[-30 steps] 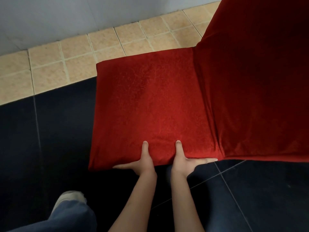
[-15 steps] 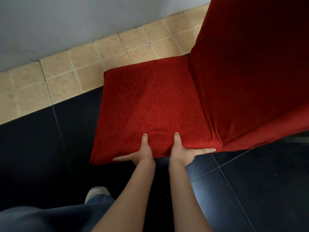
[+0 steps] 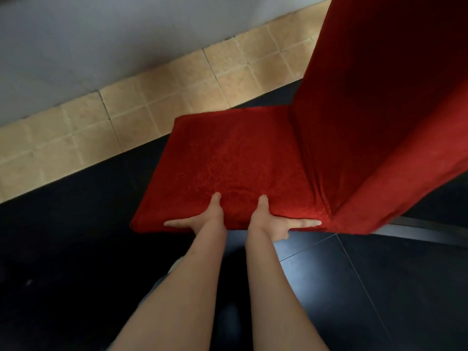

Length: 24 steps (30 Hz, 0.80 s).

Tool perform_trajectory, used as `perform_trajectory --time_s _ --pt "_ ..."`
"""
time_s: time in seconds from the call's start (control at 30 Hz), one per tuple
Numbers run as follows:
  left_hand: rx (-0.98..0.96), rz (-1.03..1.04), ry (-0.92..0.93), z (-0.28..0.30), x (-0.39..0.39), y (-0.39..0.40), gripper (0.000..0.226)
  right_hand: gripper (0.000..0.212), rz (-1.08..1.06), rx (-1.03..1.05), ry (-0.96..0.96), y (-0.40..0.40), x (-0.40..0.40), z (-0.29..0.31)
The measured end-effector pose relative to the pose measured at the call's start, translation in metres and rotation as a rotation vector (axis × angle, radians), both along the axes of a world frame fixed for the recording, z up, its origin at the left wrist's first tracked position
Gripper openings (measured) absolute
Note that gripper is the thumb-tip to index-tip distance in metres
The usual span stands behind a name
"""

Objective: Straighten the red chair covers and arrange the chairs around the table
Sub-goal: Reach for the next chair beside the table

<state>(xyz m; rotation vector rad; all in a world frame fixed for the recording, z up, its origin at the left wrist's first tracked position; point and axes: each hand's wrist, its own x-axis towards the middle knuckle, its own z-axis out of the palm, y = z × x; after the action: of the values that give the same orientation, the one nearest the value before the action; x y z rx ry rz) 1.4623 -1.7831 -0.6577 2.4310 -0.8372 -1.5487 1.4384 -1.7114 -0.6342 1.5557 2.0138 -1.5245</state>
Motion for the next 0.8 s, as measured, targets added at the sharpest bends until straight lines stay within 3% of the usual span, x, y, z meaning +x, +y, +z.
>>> perform_trajectory --time_s 0.43,0.63,0.8 --pt "0.061 -0.096 -0.157 0.054 0.083 -0.057 0.149 0.129 0.047 0.089 -0.224 -0.057 0.079 0.068" --pt "0.1 -0.087 -0.114 0.078 0.108 -0.096 0.129 0.13 0.022 0.098 -0.305 -0.093 0.101 0.094" --pt "0.068 -0.262 -0.302 0.12 0.105 -0.129 0.143 0.116 -0.046 0.08 -0.397 -0.128 0.103 0.111"
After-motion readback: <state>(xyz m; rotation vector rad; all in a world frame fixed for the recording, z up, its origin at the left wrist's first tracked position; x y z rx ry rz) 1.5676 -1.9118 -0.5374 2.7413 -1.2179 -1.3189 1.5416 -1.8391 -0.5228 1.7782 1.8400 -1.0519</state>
